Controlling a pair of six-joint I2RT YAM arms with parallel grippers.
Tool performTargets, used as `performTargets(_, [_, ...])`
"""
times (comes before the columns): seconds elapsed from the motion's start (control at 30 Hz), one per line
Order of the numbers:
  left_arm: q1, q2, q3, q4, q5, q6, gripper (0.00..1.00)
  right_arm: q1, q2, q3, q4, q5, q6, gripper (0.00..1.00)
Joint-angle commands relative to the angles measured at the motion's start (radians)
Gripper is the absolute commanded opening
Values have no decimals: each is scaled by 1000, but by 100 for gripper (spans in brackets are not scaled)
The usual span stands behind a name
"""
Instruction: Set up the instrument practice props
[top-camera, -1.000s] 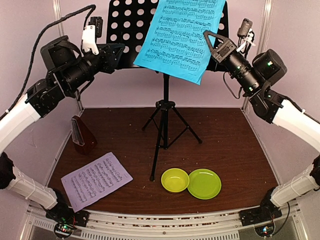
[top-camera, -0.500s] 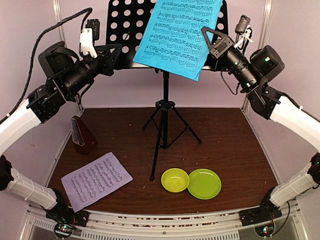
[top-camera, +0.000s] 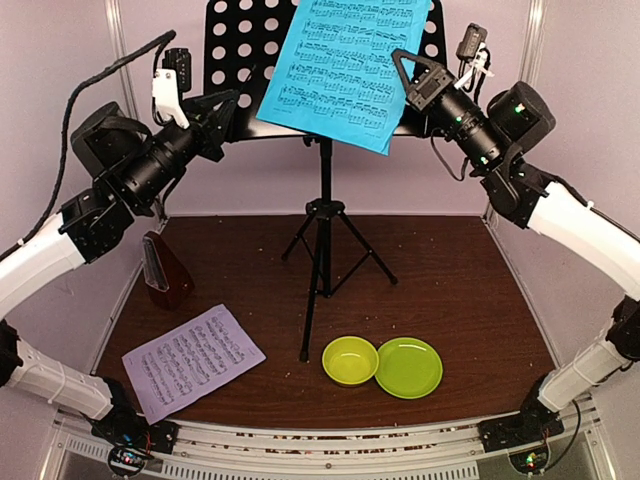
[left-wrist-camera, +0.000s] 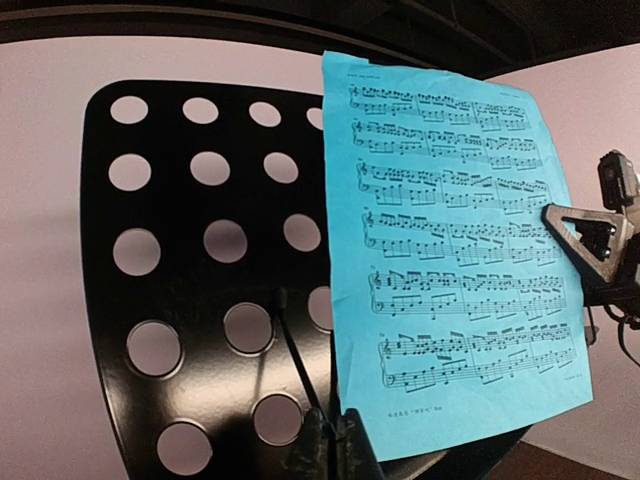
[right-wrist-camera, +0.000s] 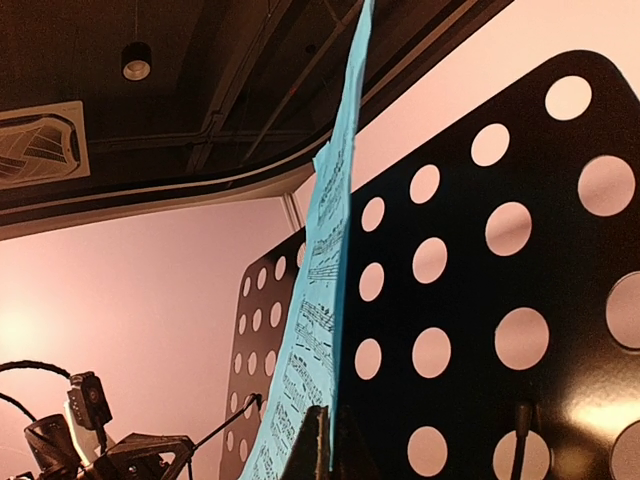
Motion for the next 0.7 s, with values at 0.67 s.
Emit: performTargets(0.67, [13, -40, -91, 236, 276, 166, 0, -6, 147, 265, -86, -184, -182, 0])
